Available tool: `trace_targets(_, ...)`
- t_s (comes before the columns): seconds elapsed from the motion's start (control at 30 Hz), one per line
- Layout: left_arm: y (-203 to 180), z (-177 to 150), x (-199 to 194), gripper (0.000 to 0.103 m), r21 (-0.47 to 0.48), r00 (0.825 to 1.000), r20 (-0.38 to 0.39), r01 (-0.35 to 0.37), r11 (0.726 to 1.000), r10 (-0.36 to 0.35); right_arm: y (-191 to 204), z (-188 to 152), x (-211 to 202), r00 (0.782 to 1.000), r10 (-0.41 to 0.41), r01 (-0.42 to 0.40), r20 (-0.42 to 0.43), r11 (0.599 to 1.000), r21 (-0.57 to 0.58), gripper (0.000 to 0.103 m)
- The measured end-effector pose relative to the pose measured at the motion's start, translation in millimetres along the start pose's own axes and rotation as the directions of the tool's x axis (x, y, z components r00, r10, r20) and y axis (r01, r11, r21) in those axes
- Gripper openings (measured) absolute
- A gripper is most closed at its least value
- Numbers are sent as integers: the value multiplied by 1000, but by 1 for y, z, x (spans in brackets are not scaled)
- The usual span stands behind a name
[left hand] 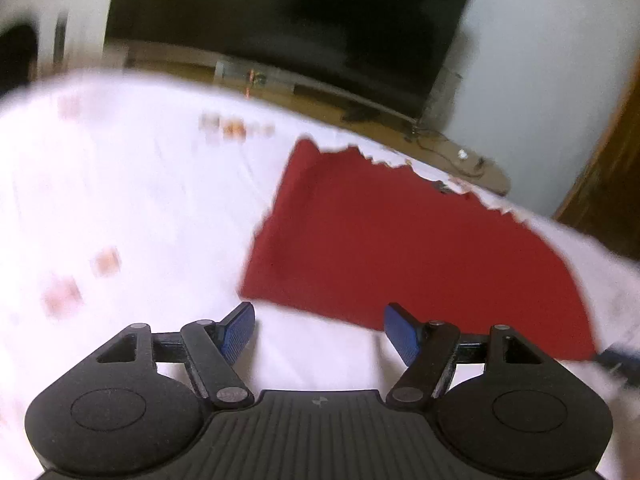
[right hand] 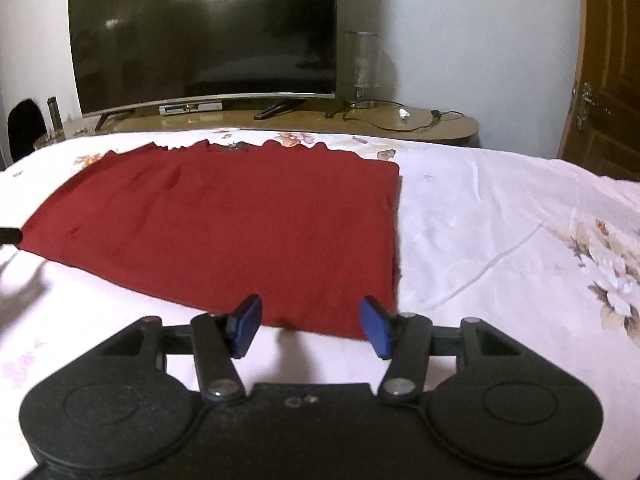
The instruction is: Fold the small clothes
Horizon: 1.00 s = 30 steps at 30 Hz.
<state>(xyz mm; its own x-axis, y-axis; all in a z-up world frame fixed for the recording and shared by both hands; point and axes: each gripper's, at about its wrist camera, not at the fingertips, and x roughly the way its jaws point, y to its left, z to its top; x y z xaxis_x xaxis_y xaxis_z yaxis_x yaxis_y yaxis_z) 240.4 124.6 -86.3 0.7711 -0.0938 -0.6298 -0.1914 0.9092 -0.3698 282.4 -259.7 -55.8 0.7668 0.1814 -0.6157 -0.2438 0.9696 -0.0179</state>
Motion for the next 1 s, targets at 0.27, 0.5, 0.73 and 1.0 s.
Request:
trace_targets(0.27, 42, -3, 32, 71, -376, 990, 17, 136, 917, -140, 21, 7, -12, 998, 51, -50, 42, 999, -18, 60)
trace_targets(0.5, 53, 7, 57, 66, -492, 981, 67, 190, 850, -181, 24, 17, -2, 996, 78, -79, 44, 997, 16, 60)
trace_targets(0.73, 62, 1, 81, 8, -549, 973, 83, 224, 805, -215, 46, 43, 34, 989, 150, -150, 15, 988, 20, 32)
trace_targets(1.0, 70, -3, 83, 8, -543, 958, 126, 283, 790, -257, 88, 86, 85, 981, 192, -191, 28, 981, -46, 17)
